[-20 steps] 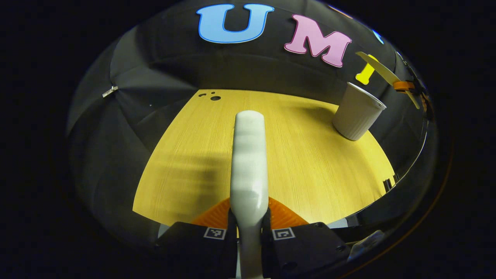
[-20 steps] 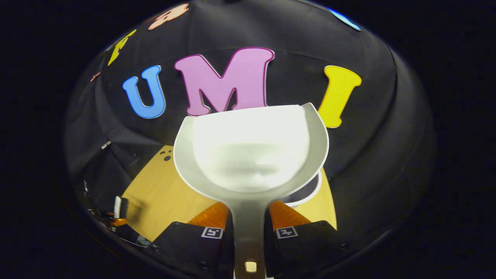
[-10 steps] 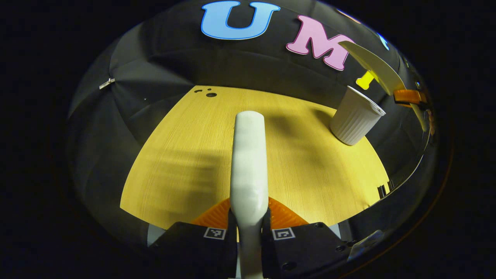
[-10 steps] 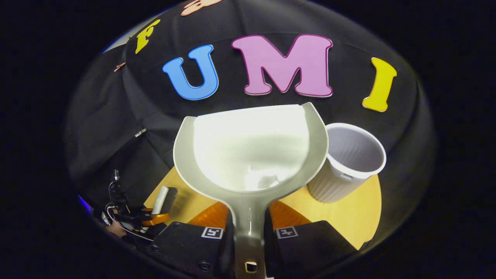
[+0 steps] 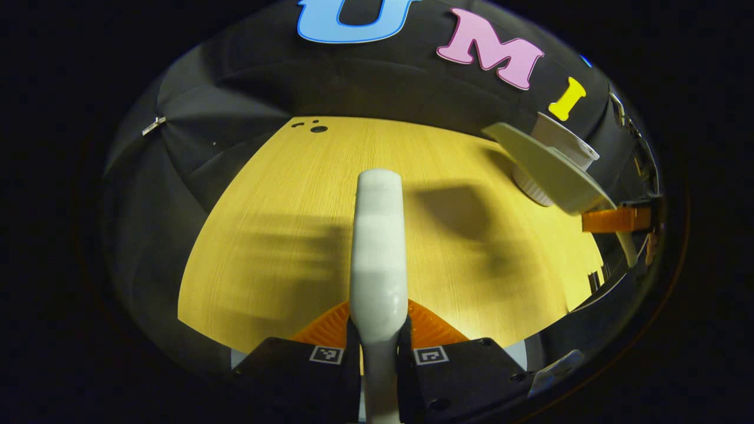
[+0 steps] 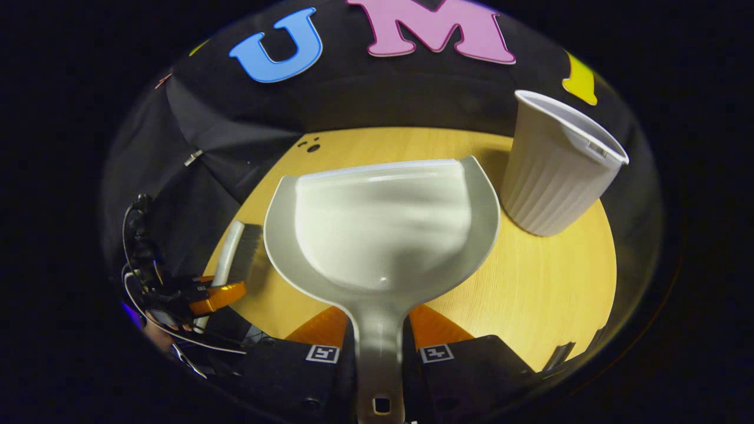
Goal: Pick up the small broom and dustpan from the desktop, sweep the trash into the dustpan with the broom, and then empty the trash into the garbage bin.
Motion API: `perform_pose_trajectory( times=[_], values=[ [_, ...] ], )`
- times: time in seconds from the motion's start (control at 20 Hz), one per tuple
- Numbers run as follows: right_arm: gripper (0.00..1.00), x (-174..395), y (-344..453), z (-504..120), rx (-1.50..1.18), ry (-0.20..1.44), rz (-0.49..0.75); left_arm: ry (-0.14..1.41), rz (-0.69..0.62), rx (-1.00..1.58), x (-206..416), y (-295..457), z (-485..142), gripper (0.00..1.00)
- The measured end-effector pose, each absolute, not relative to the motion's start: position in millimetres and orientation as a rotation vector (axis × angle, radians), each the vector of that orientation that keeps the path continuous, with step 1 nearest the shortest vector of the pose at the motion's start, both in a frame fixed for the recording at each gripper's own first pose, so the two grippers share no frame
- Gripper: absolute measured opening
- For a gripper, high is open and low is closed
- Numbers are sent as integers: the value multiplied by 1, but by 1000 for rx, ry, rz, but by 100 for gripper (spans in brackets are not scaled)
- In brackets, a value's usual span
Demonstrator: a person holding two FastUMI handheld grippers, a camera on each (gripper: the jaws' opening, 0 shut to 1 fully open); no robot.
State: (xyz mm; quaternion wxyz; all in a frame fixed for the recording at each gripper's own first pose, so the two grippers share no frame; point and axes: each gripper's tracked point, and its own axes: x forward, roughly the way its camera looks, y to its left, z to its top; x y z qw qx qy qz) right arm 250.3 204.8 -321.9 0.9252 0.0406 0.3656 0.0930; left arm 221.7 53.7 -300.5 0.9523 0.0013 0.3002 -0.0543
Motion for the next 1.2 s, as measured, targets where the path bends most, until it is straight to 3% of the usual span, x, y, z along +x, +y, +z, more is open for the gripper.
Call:
perform_pose_trajectory(
  times=[0.1,0.35,0.4,0.45,0.55,0.6,1.2],
  values=[
    [38,250,200,-344,95,793,171,630,-101,2,232,52,-307,29],
    [35,262,193,-393,153,869,106,690,-73,57,262,53,-327,29],
    [38,264,193,-402,161,887,96,702,-68,77,268,53,-331,30],
    [34,265,191,-411,170,907,87,716,-63,96,275,54,-336,29],
    [39,268,191,-425,191,940,75,746,-49,124,283,53,-340,29],
    [35,270,190,-429,195,944,71,752,-44,140,288,52,-340,29],
    [38,266,194,-437,172,993,52,805,-6,160,304,43,-347,40]
  ],
)
